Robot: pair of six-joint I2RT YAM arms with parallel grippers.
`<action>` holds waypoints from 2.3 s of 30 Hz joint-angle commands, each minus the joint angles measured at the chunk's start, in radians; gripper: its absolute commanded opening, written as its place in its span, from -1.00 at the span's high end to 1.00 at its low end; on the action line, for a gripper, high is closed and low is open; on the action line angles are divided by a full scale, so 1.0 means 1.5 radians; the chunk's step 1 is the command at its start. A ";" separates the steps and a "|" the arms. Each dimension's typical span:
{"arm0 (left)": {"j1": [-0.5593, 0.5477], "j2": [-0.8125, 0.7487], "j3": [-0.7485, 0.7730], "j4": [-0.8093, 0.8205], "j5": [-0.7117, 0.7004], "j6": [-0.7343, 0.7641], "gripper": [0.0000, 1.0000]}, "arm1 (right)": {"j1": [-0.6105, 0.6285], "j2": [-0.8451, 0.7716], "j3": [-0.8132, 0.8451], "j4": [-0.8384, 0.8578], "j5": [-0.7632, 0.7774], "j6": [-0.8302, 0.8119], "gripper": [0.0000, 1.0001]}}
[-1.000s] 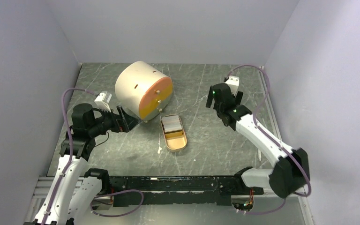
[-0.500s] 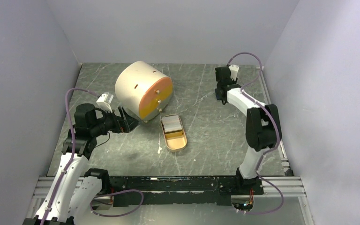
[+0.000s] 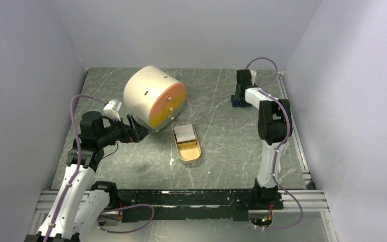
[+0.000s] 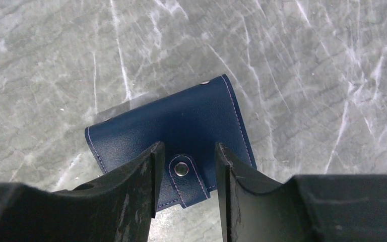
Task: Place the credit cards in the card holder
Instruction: Pick up the card holder from the center of the board, then open the card holder at the center of the board.
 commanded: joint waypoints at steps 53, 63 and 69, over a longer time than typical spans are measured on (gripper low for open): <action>-0.033 0.088 0.035 0.064 0.201 -0.074 -0.16 | 0.373 -0.780 -0.360 -0.227 -0.275 0.025 1.00; -0.109 0.088 -0.031 0.171 0.244 -0.247 -0.41 | 0.387 -0.920 -0.497 -0.035 -0.531 0.147 1.00; -0.130 0.061 -0.117 0.263 0.263 -0.361 -0.53 | 0.415 -0.904 -0.520 0.070 -0.556 0.207 1.00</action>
